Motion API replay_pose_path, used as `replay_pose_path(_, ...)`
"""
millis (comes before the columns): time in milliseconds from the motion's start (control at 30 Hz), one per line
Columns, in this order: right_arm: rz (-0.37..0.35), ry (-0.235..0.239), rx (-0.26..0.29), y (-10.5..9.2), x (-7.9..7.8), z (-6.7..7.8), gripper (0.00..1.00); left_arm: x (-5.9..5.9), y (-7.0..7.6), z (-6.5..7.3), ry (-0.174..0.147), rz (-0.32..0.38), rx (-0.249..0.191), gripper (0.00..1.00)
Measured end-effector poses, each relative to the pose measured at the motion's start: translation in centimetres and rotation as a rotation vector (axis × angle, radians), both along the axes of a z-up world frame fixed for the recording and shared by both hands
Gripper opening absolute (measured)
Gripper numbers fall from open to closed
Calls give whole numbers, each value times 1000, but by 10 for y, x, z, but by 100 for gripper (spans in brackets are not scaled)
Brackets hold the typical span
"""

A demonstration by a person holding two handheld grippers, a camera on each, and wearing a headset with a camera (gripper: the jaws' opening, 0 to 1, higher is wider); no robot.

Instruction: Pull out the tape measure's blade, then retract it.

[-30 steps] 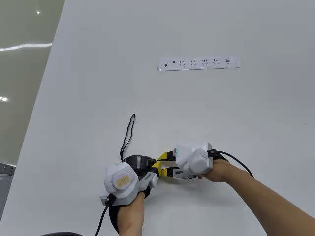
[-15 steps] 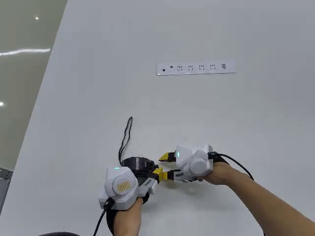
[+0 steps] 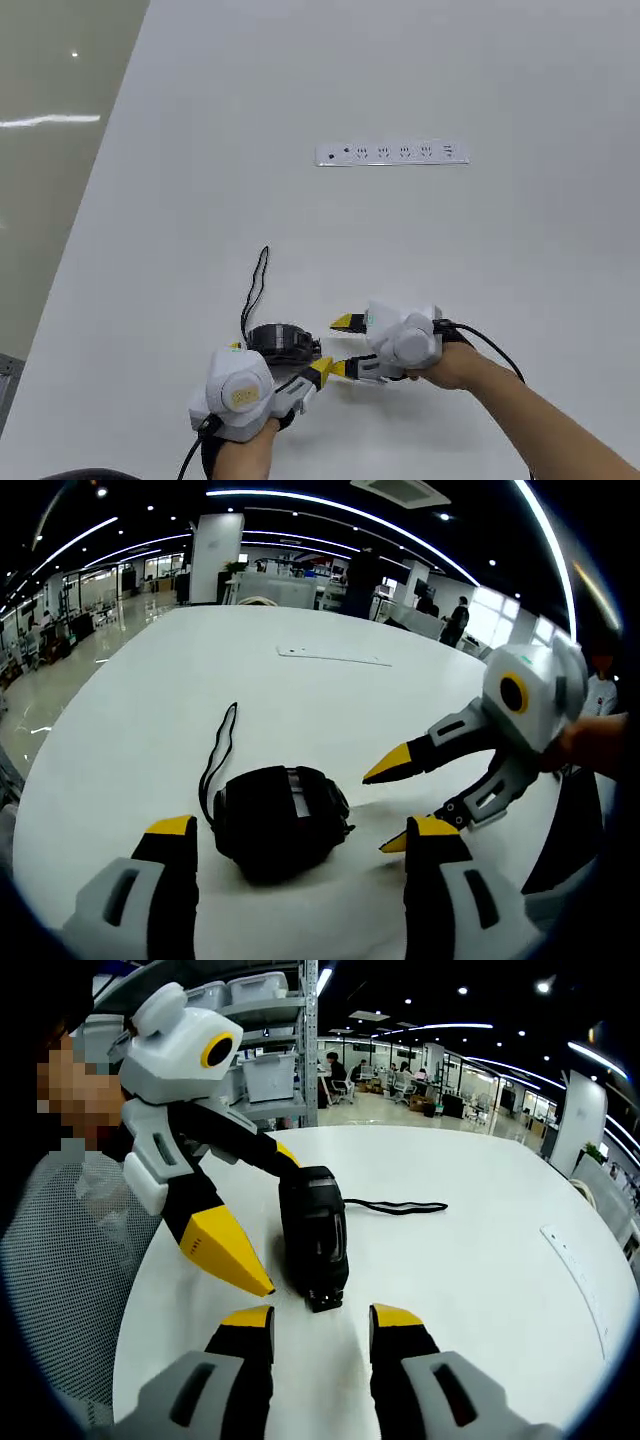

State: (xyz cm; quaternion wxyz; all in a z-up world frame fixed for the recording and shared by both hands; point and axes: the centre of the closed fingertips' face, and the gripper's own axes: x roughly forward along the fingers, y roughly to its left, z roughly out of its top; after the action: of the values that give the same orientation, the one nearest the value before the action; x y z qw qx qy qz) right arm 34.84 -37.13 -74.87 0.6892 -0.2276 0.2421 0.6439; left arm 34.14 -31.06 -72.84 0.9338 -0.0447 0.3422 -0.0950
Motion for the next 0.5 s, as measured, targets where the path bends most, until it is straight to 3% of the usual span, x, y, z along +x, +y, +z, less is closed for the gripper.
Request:
replay_pose_path(267, -99, 22, 25, -7, -3, 15, 44, -1, -4, 14, -24, -96, -12, 93)
replay_pose_path(500, -199, 49, 34, -18, -8, 27, 52, -9, -15, 19, -14, -205, -25, 98)
